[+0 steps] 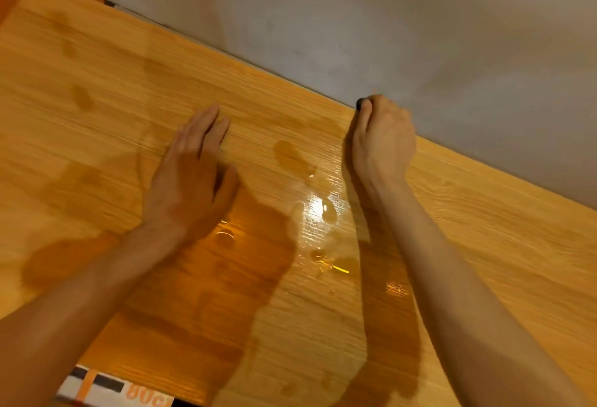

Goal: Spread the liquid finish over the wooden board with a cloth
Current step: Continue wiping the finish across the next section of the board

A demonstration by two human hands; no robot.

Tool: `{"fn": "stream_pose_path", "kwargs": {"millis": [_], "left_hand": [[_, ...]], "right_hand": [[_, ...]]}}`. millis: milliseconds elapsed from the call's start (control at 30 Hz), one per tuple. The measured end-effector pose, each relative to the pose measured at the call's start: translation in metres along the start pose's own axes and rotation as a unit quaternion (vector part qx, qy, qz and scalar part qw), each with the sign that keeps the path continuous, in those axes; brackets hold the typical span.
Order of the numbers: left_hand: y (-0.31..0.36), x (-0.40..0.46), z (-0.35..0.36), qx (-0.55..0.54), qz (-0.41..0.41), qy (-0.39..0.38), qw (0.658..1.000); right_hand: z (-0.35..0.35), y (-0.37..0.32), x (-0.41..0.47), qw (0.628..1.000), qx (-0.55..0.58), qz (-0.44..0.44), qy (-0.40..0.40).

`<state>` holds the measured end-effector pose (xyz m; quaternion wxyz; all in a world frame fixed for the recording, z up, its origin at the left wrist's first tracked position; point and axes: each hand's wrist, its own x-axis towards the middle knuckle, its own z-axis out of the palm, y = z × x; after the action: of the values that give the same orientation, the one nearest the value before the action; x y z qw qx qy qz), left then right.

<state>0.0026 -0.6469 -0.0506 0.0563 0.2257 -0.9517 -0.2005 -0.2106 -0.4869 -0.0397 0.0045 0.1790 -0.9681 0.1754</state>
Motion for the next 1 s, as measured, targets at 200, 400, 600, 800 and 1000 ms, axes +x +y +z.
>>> {"fn": "stream_pose_path", "kwargs": {"millis": [200,400,600,800,1000], "left_hand": [[-0.002,-0.002,0.002,0.012,0.013,0.01,1.0],[-0.005,-0.004,0.01,-0.003,0.017,0.02,1.0],[-0.005,-0.002,0.009,0.004,0.015,0.03,0.999],[-0.005,-0.002,0.009,-0.003,0.025,0.031,0.999],[-0.002,-0.001,0.007,-0.01,0.009,0.014,1.0]], "right_hand": [[0.008,-0.025,0.007,0.986,0.084,-0.12,-0.075],[-0.047,0.083,-0.013,0.997,0.017,0.08,-0.006],[0.006,-0.038,0.016,0.995,0.001,0.075,-0.06],[0.019,-0.06,-0.013,0.989,0.107,-0.102,-0.01],[-0.014,-0.022,-0.127,0.979,0.076,-0.163,-0.093]]}}
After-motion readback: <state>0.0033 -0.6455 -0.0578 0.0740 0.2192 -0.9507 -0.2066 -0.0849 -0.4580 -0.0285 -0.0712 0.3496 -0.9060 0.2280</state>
